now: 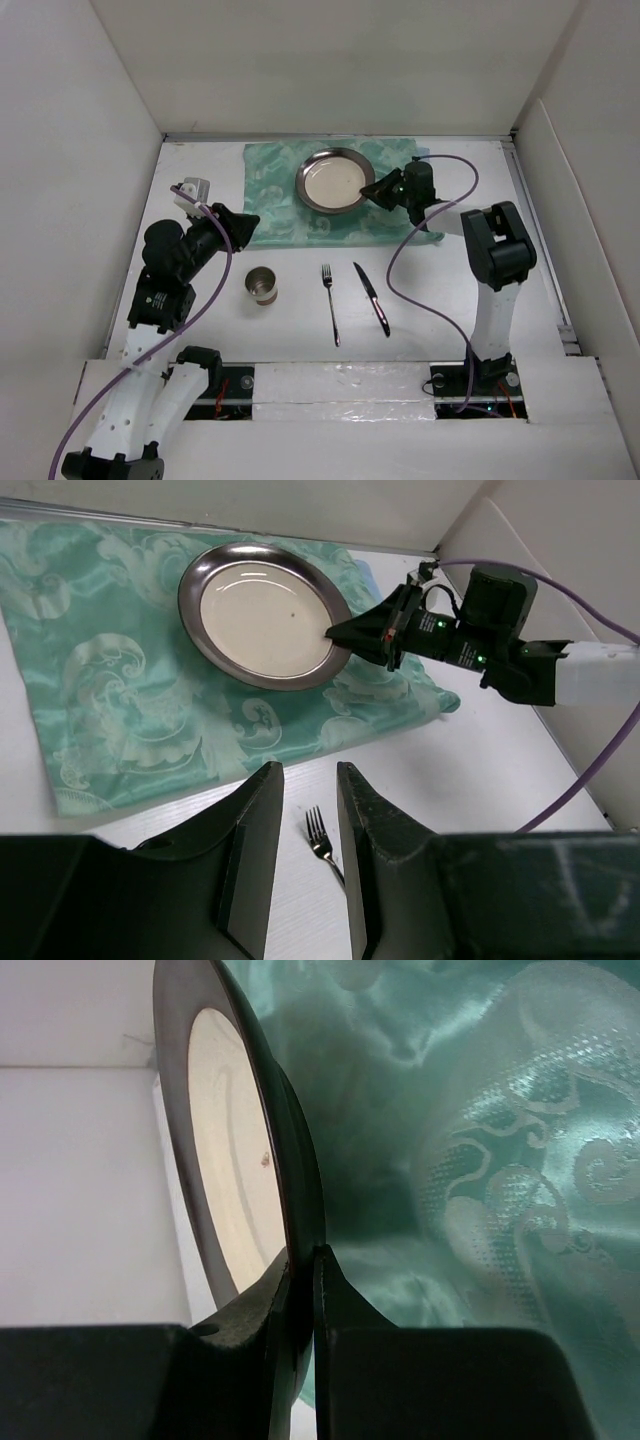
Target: Set the dinner table for one person
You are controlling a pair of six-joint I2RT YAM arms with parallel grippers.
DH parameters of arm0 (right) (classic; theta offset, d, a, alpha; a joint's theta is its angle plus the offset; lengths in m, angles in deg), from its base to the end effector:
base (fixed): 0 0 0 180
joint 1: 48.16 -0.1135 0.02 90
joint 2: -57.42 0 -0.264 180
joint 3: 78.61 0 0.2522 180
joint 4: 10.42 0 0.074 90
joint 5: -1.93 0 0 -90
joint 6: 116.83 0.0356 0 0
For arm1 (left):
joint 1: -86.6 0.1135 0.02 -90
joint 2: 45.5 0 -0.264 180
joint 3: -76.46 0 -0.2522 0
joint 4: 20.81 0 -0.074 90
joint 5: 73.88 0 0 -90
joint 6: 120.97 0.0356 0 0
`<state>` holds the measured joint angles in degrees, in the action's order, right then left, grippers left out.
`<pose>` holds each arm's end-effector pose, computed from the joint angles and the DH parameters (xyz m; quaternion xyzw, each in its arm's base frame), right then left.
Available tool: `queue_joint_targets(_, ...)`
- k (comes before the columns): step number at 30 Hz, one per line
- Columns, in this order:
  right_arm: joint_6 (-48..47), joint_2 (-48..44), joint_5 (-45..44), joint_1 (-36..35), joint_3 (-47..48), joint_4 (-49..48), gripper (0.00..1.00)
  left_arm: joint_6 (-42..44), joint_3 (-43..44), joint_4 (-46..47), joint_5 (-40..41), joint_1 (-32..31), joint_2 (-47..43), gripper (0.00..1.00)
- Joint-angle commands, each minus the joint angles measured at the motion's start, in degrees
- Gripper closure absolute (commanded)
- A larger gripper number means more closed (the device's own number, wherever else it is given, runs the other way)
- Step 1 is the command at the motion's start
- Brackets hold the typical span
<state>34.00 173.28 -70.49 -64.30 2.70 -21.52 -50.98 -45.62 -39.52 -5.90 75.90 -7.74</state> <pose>0.4215 0.1332 0.1651 0.2366 0.7961 0.4374 0.3449 0.1498 -0.0419 0.3648 0.0807 0.6941 -0.3147 0.6424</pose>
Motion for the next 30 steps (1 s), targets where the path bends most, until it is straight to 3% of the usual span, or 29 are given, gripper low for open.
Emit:
queue_joint_targets(1, 1.0, 0.3, -0.7, -1.3, 3.6, -5.9, 0.99, 0.0, 0.2, 3.1, -0.7, 0.3, -0.2, 0.74)
queue_joint_targets(2, 0.9, 0.6, -1.0, -1.3, 3.4, -5.3, 0.95, -0.1, 0.1, 3.2, -1.0, 0.3, -0.4, 0.74)
queue_joint_targets(3, 0.9, 0.8, -1.2, -1.3, 2.9, -5.3, 0.82, -0.1, 0.0, 3.4, -0.9, 0.3, -0.6, 0.74)
queue_joint_targets(8, -1.3, -1.8, -3.3, -1.3, 0.1, -3.5, 0.50, -0.3, 0.0, 3.5, -1.3, 0.3, -0.5, 0.74)
queue_joint_targets(13, -6.2, -6.3, -6.1, -1.3, -1.0, 1.5, 0.34, -0.1, 0.2, 3.0, -0.5, 0.3, -0.5, 0.74)
queue_joint_targets(18, -14.9, -15.8, -13.2, -1.9, -5.3, 9.6, 0.33, 0.1, 0.7, 2.1, 1.7, 0.3, -0.7, 0.74)
queue_joint_targets(20, -17.8, -20.5, -15.7, -1.9, -7.7, 11.7, 0.33, 0.1, 0.6, 2.1, 2.0, 0.3, -1.1, 0.74)
queue_joint_targets(21, -18.5, -22.4, -16.3, -1.9, -9.3, 12.1, 0.39, 0.1, 0.5, 2.3, 2.2, 0.3, -1.2, 0.80)
queue_joint_targets(23, -22.2, -27.0, -16.1, -4.3, -16.1, 7.7, 0.63, 0.1, 0.8, 2.1, 3.0, 0.3, -0.8, 0.97)
queue_joint_targets(24, -23.8, -31.3, -15.1, -5.9, -18.1, 5.9, 0.92, 0.1, 1.0, 1.4, 3.2, 0.3, -0.4, 1.00)
queue_joint_targets(25, -25.4, -33.1, -15.1, -7.7, -19.5, 5.7, 1.00, 0.1, 1.0, 1.4, 3.5, 0.3, -0.4, 1.00)
queue_joint_targets(30, -37.9, -35.1, -15.6, -25.2, -10.4, 16.4, 0.99, -0.4, 1.3, 1.0, 6.3, 0.9, -0.4, 1.00)
